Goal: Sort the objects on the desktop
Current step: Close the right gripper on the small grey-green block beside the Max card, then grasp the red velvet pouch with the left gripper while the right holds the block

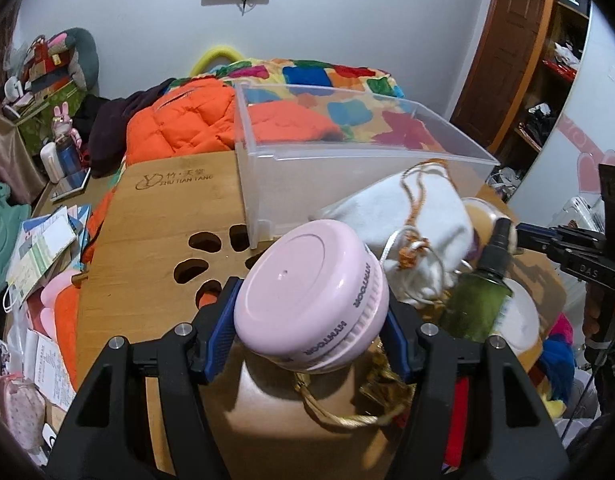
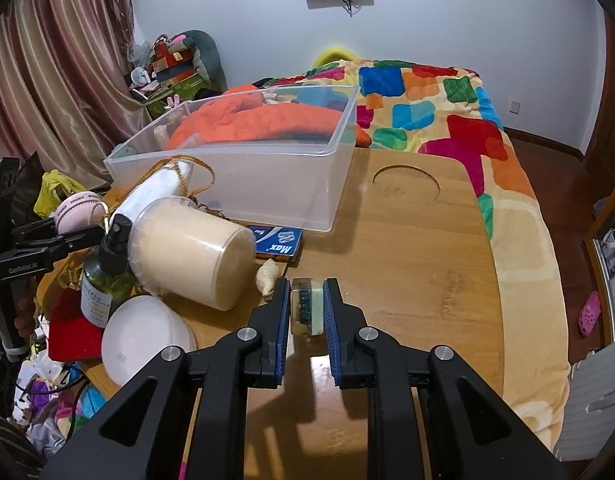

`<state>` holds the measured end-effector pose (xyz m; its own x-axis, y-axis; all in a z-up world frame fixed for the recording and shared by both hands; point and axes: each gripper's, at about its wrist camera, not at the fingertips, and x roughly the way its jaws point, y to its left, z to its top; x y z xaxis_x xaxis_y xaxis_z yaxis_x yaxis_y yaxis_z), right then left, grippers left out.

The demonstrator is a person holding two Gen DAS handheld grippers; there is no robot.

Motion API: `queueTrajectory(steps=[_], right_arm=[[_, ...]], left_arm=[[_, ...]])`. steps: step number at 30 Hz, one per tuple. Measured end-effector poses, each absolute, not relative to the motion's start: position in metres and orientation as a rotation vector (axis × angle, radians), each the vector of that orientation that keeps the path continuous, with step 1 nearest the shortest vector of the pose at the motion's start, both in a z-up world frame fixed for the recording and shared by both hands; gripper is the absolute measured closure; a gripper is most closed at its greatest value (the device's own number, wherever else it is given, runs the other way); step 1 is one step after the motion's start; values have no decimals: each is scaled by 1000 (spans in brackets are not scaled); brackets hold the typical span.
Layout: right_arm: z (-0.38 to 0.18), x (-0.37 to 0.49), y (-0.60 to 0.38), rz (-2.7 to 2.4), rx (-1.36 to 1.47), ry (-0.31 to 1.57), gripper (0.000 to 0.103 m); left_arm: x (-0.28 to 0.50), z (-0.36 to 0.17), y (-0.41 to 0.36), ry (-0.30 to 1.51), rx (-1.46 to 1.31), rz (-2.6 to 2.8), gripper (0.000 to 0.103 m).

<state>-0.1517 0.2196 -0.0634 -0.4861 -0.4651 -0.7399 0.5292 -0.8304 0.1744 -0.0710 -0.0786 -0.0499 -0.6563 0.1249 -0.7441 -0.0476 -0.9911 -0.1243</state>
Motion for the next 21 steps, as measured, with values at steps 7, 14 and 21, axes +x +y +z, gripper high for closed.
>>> queueTrajectory(steps=[7, 14, 21], right_arm=[[-65, -148, 223, -2298, 1120, 93, 88], [-73, -148, 223, -2298, 1157, 124, 88], [-83, -152, 227, -2282, 1191, 77, 88]], left_arm=[[-55, -40, -68, -105, -1217, 2758, 40], [-54, -51, -58, -92, -1249, 2716, 40], [-55, -55, -69, -173, -1246, 2710, 27]])
